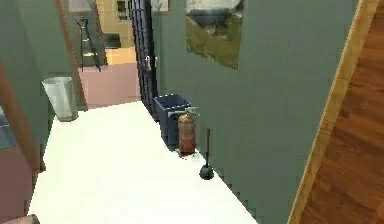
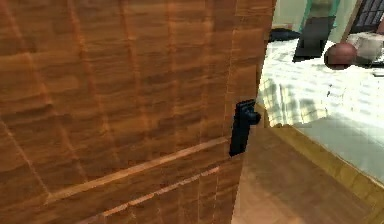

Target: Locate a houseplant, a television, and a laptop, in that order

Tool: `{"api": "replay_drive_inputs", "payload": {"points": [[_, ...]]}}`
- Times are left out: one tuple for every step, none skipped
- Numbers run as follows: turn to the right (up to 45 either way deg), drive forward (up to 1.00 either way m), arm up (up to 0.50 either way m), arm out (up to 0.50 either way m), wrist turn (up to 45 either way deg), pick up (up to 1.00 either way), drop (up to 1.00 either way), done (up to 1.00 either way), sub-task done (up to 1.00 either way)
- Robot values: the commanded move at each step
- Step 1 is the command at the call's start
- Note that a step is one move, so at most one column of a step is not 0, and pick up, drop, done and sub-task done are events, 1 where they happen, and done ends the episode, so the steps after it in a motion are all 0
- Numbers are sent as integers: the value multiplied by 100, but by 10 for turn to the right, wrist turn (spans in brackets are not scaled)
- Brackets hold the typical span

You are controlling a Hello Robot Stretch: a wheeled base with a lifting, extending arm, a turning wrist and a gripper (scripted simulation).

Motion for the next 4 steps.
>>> {"api": "replay_drive_inputs", "payload": {"points": [[-240,0,0,0,0,0,0,0,0],[0,100,0,0,0,0,0,0,0],[0,100,0,0,0,0,0,0,0],[0,100,0,0,0,0,0,0,0]]}}
